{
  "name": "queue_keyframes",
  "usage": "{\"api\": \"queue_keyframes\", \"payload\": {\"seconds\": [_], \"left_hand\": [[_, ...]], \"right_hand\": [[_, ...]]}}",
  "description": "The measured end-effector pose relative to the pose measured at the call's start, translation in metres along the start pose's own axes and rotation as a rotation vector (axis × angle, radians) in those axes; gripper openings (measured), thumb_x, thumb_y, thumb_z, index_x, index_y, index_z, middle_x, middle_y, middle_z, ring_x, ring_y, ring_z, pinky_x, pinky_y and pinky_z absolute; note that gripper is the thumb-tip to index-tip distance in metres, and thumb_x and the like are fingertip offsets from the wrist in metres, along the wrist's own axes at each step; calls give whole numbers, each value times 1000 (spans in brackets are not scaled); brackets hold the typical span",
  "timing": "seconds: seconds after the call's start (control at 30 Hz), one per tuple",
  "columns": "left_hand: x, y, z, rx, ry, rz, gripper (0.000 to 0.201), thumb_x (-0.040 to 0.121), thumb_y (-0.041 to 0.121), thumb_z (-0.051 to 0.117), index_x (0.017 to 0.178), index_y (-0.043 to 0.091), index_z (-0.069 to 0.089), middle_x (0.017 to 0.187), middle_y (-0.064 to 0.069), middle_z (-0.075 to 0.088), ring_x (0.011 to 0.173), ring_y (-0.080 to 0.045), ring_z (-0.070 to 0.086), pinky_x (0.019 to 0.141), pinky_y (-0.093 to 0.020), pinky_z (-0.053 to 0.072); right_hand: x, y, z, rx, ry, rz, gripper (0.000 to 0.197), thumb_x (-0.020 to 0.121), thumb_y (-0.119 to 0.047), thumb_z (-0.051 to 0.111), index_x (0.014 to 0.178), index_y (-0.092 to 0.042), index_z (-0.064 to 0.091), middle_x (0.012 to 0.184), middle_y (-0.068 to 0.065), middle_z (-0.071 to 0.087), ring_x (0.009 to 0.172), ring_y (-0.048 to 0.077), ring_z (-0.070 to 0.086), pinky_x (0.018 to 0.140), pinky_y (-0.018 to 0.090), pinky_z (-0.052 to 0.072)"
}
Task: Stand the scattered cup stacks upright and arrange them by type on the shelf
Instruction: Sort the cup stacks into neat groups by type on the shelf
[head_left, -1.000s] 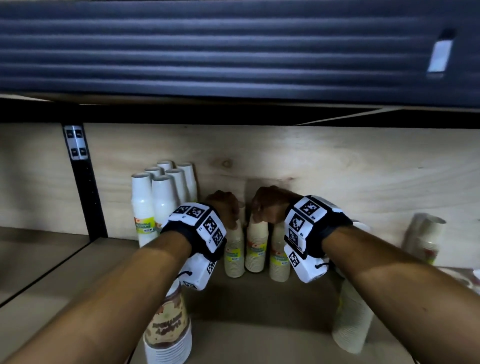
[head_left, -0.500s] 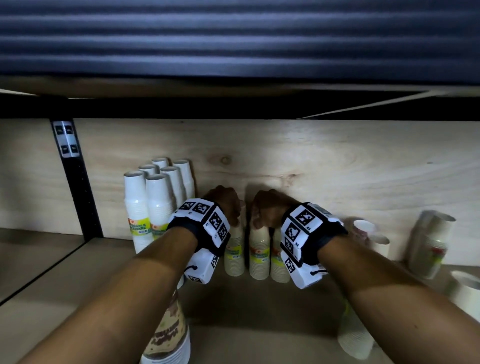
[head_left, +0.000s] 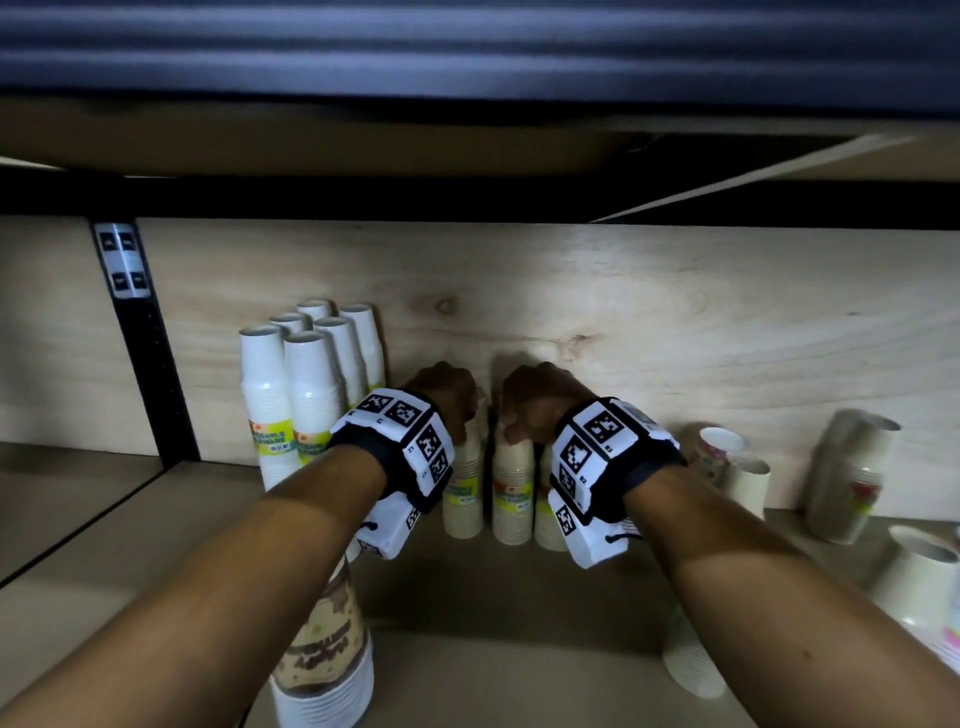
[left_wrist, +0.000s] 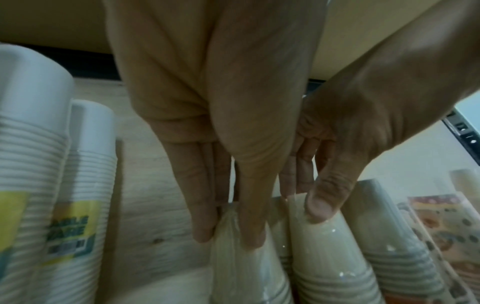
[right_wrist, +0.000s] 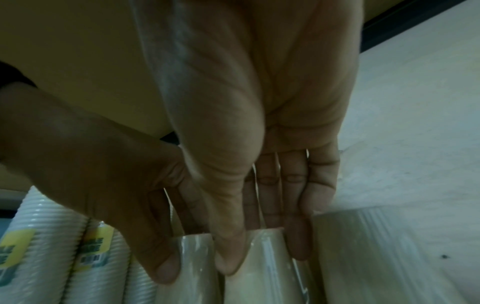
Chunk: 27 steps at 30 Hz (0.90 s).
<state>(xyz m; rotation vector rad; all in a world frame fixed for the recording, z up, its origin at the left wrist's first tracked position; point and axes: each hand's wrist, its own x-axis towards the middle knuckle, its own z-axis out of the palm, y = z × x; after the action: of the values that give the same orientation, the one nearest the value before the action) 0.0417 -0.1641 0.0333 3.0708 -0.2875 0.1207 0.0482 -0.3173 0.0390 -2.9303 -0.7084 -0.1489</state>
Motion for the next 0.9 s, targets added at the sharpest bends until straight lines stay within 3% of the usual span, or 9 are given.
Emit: {"api": "queue_keyframes", "payload": {"seconds": [0.07,0.23,0.4,0.5,0.6,0.7,0.73,0.83,0.9], "left_hand": [[2,-1,-3,-26,-17,0,28,75,14,78,101,5,72,108,-8,70,98,-24,66,70,-26,48],[3,0,-5,-58,-42,14,26,77,16,77,102,11,71,103,0,66,91,-14,58,71,-21,39],[2,-4,-4,6,-59,12,12,76,16,76,74,13,64,85,-3,59,89,-24,63,69,-28,44],[2,-1,-3,11,-50,21,15,77,13,75,87,6,67,98,-10,67,88,-24,62,68,-28,44],[2,4,-1,18,-37,7,26,77,11,75,102,4,69,109,-13,67,98,-26,64,69,-26,47],[0,5,1,90,18,13,29,85,14,68,112,4,67,118,-13,64,105,-26,62,55,-13,39],[-2,6,2,122,33,13,29,89,16,64,115,4,65,121,-12,62,107,-25,61,54,-14,37],[-5,6,6,157,22,-11,33,94,17,56,125,7,60,129,-10,58,115,-25,58,78,-24,42],[-8,8,3,148,-1,-53,36,98,18,50,132,10,54,136,-9,54,122,-24,53,87,-26,41]], "right_hand": [[1,-1,-1,10,1,9,43,74,-22,80,112,-8,66,123,11,59,114,31,56,87,36,49],[5,-3,1,-9,-8,13,50,73,-23,81,118,-9,62,125,13,56,117,33,53,89,39,50],[6,0,1,-16,-16,10,47,72,-27,81,112,-11,63,122,12,57,116,33,53,88,40,51],[6,-2,1,-48,-27,4,48,74,-27,79,116,-10,61,124,12,57,115,32,53,88,38,50],[3,-10,4,-106,-13,-23,48,78,-23,74,121,-8,60,125,14,58,113,33,55,86,35,46],[0,-13,11,-188,8,-29,43,77,-22,69,118,-11,63,118,13,63,105,34,61,89,39,51],[2,-11,13,-197,-2,-30,42,74,-24,68,114,-14,64,113,11,64,101,33,63,87,40,54],[-12,-14,2,-145,-47,-39,37,75,-28,70,110,-15,65,109,9,66,94,31,65,79,34,55],[-22,-14,-7,-67,-52,-43,40,85,-27,67,121,-11,61,120,10,63,107,30,62,84,31,50]]}}
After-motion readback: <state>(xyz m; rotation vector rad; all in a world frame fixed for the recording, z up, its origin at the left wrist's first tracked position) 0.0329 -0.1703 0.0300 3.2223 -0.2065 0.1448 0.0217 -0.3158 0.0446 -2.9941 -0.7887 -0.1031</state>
